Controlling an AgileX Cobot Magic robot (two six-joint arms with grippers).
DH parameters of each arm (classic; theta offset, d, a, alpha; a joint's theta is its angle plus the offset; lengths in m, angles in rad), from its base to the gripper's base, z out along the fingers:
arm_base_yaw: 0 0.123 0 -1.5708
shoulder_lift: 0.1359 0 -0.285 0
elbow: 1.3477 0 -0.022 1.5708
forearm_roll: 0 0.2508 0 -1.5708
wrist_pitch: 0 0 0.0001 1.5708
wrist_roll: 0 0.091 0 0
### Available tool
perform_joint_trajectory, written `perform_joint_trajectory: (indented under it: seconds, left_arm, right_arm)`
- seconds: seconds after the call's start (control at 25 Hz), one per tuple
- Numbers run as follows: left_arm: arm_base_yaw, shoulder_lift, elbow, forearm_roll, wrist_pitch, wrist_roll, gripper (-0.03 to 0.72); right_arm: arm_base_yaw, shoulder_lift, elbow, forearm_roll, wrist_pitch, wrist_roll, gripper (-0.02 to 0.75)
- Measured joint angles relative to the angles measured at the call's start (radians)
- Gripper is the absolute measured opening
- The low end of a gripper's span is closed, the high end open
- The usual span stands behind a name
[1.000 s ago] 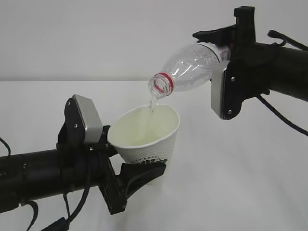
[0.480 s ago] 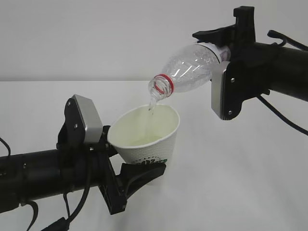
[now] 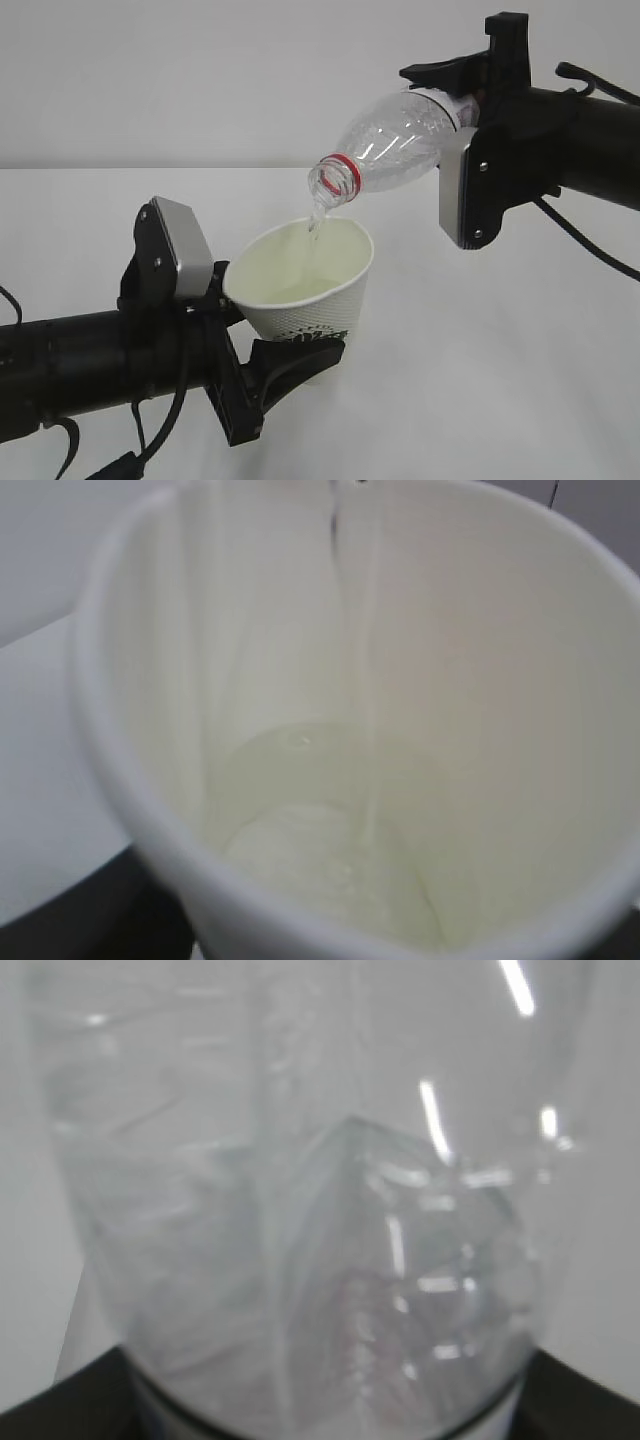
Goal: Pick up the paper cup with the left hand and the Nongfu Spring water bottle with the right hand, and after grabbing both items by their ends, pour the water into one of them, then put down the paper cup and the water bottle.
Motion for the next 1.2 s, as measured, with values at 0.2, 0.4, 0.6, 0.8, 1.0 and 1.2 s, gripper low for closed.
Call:
perform_joint_trajectory:
  seconds: [0.2, 0.4, 0.6, 0.8, 1.0, 1.2]
  left_arm:
    - [0.0, 0.0, 0.0, 0.0, 0.0, 0.0, 0.526]
    - [0.0, 0.0, 0.0, 0.0, 0.0, 0.0, 0.526]
    - [0.0, 0.0, 0.0, 0.0, 0.002, 0.0, 0.526]
    - [0.0, 0.0, 0.0, 0.0, 0.002, 0.0, 0.526]
    - [0.0, 0.0, 0.0, 0.0, 0.002, 0.0, 0.526]
    - [0.0, 0.0, 0.0, 0.0, 0.002, 0.0, 0.526]
  right_arm:
    - [0.0, 0.0, 0.0, 0.0, 0.0, -0.002, 0.442]
    - [0.0, -0.002, 0.0, 0.0, 0.0, -0.002, 0.442]
    - [0.0, -0.004, 0.0, 0.0, 0.0, -0.004, 0.443]
    - [0.0, -0.004, 0.0, 0.0, 0.0, -0.008, 0.443]
    - [0.0, -0.004, 0.0, 0.0, 0.0, -0.009, 0.442]
    - [0.0, -0.004, 0.0, 0.0, 0.0, -0.014, 0.442]
